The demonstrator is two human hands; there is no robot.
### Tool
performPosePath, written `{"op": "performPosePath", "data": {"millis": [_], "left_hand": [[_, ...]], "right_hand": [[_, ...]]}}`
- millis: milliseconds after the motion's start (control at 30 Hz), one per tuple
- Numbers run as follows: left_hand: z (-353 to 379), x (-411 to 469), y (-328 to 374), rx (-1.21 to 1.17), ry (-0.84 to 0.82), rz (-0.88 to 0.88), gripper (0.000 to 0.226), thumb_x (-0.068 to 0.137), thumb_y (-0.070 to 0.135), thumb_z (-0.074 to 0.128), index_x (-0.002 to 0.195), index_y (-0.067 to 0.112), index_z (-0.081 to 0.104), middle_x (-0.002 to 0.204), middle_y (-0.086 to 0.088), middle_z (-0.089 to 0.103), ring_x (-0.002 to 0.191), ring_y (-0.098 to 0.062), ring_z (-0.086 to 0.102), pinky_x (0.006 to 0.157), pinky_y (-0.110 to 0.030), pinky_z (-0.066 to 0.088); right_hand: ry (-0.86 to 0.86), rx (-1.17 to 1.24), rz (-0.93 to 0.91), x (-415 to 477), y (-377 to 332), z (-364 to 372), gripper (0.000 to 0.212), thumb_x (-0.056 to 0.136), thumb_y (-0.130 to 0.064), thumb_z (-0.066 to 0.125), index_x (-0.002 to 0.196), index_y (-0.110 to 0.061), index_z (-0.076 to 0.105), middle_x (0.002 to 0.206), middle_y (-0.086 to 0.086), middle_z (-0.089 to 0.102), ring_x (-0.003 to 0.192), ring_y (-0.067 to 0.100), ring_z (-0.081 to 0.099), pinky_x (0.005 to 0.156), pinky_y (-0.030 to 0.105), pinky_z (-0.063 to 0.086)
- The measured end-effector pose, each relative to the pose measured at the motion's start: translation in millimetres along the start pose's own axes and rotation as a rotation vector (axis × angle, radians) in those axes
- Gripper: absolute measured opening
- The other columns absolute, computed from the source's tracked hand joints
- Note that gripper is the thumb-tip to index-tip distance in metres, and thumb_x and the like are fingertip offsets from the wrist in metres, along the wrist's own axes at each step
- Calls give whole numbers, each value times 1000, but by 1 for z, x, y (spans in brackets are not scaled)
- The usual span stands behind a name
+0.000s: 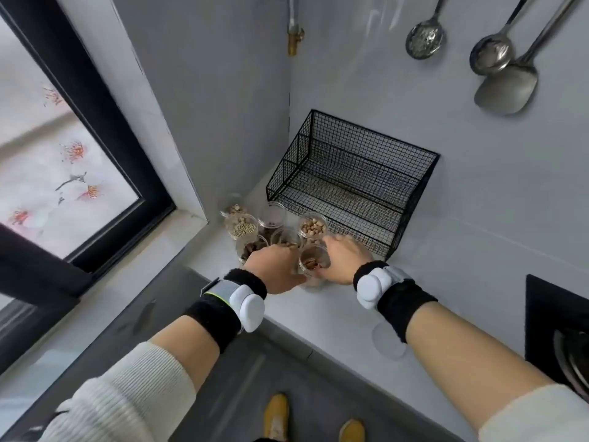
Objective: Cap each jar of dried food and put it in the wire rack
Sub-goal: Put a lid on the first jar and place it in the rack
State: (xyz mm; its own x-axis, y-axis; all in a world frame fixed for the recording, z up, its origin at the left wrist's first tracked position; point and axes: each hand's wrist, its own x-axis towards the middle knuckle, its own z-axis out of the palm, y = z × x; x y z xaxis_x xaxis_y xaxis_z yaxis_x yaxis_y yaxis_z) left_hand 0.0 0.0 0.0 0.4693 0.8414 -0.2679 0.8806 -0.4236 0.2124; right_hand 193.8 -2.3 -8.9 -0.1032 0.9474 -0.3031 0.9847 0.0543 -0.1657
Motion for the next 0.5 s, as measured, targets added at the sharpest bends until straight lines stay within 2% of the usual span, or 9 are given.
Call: {"op": "performPosePath", "data": {"millis": [100,333,433,500], "left_hand": [[10,2,-10,-22,7,-23,58,92,55,66,137,22,53,118,-3,69,108,-26,65,86,-42,57],[40,-1,-23,-29,-32,-23,79,91,58,68,152,16,39,134,-7,63,117,-30,62,92,-45,56],[51,2,-22,-98,-53,-22,96,85,63,72,157,15,31,142,-10,56,124,-31,59,97,-45,54],[57,4,-18,-215,-25,11,111,77,64,79,161,19,21,148,-10,51,131,-32,54,104,-45,50]], "right_hand": [[-44,-68,37,12,-14,14,100,80,-71,76,149,-7,43,144,14,58,134,34,51,108,46,43],[31,-115,102,15,-30,27,82,83,-59,75,143,-9,50,143,12,59,134,32,49,108,45,39],[57,-39,119,8,-29,22,82,77,-62,73,139,-12,56,141,10,59,132,32,50,108,46,40],[60,56,131,0,-26,13,89,72,-72,71,138,-14,59,139,8,62,132,31,53,109,47,44]]}}
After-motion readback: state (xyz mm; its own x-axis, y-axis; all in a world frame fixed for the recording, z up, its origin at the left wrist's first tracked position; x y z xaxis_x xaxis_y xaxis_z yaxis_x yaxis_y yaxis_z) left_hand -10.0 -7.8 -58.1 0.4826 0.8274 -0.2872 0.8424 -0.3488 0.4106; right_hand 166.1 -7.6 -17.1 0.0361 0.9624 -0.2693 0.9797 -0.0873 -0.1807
